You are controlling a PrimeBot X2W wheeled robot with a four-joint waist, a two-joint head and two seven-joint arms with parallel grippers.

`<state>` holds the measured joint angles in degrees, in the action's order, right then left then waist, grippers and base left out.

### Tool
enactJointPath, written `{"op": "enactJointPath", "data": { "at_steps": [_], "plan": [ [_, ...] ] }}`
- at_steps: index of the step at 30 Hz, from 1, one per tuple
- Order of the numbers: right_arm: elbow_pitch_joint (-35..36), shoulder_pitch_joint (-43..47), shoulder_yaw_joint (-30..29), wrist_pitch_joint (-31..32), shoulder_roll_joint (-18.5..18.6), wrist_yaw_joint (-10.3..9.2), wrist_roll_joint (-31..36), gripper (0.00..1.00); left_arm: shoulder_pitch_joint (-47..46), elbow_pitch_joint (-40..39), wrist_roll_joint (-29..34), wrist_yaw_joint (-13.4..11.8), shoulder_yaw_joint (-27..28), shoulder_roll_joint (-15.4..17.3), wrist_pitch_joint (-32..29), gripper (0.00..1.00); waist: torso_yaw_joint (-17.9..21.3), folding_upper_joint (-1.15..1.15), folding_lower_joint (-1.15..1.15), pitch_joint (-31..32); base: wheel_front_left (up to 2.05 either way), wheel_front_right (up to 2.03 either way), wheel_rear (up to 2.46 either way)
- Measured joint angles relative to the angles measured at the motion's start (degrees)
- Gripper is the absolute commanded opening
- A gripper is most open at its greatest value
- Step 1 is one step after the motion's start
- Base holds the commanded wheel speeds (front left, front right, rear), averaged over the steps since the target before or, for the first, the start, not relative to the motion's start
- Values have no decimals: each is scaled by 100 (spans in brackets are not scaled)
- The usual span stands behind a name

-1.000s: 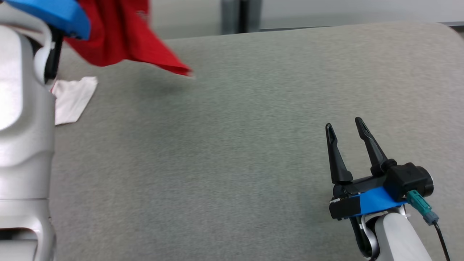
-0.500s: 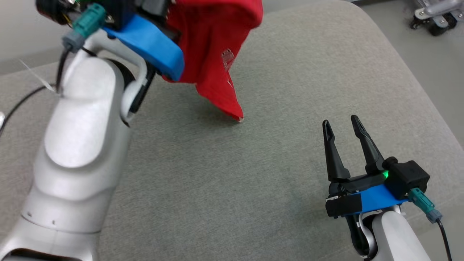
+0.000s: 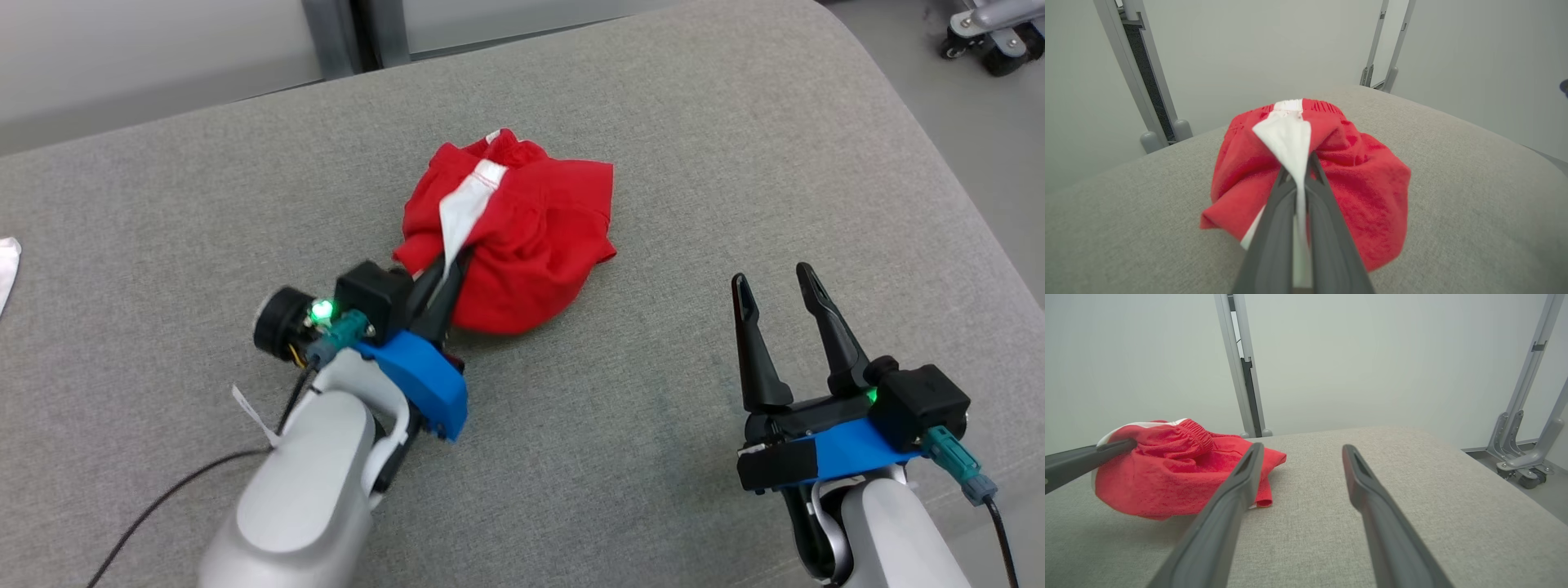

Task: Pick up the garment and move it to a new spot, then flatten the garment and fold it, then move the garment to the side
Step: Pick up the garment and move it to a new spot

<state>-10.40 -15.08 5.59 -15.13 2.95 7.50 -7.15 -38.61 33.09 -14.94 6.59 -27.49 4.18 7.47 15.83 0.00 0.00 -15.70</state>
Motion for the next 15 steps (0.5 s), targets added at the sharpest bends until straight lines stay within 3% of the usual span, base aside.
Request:
{"op": "enactJointPath", "data": {
  "at_steps": [6, 7, 8, 9, 15],
  "plan": [
    [-36, 15, 2, 1, -1, 0, 40, 100, 524, 369, -81, -4, -420, -103, 134, 0, -162, 0, 0, 81, 0, 0, 0],
    [-40, 16, 5, 1, -1, 0, 53, 100, 543, 408, -104, -7, -463, -108, 180, 7, -189, 0, 0, 99, 0, 0, 0],
    [-48, 19, 8, 0, -1, 0, 60, 100, 554, 413, -116, -23, -495, -111, 261, 76, -216, 0, 0, 121, 0, 0, 0],
    [-53, 25, 4, 0, -2, 0, 63, 100, 555, 404, -119, -57, -523, -115, 347, 100, -245, 0, 0, 145, 0, 0, 0],
    [-121, 134, -26, 0, -2, 0, 132, 100, 527, 149, -172, -229, -604, -132, 649, 100, -429, 0, 0, 362, 0, 0, 0]
  ]
}}
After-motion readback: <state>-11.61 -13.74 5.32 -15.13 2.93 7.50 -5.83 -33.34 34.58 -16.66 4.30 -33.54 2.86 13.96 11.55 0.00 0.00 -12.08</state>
